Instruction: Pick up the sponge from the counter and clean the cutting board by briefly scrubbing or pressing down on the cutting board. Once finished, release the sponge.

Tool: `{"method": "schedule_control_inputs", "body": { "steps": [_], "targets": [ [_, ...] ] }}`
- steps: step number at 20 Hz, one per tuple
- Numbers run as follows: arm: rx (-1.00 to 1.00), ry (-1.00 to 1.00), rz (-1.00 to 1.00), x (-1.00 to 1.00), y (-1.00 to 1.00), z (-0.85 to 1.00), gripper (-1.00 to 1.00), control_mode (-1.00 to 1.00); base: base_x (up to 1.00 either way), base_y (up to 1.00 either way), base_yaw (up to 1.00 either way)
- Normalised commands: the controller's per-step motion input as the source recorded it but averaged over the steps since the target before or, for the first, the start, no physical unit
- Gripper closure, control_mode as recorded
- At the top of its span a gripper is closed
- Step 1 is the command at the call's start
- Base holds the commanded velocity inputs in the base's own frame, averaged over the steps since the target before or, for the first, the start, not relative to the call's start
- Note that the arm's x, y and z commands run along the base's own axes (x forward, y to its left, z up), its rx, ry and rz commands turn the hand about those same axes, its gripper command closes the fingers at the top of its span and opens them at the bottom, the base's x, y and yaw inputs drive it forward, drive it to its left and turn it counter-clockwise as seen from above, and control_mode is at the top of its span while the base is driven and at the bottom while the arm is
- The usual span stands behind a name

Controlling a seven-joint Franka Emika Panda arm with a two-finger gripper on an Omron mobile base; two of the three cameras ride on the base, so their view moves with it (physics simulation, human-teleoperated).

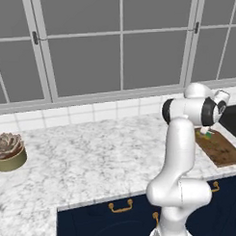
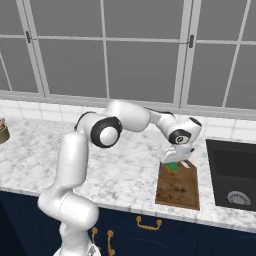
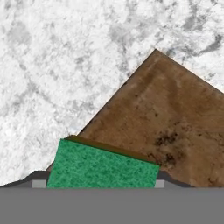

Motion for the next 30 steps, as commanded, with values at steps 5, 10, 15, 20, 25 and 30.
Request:
{"method": "schedule_control_inputs", "body": {
  "steps": [5, 10, 15, 20, 25, 30],
  "targets": [
    [0.00, -0.01, 0.00, 0.21, 0.09, -0.20, 1.00, -1.00, 0.00, 0.00, 0.00],
    [-0.01, -0.08, 0.00, -0.51, -0.46, -0.53, 1.00, -1.00, 0.00, 0.00, 0.00],
    [0.00, -0.14, 0.00, -0.87, -0.47, -0.30, 1.00, -1.00, 0.00, 0.00, 0.00],
    [-0.01, -0.22, 0.00, -1.00, -0.40, -0.25, 1.00, -1.00, 0.00, 0.00, 0.00],
    [0.00, -0.18, 0.00, -1.00, -0.03, -0.58, 1.00, -1.00, 0.00, 0.00, 0.00],
    [0.02, -0.10, 0.07, -1.00, -0.09, -0.62, 1.00, -1.00, 0.00, 0.00, 0.00]
  ]
}}
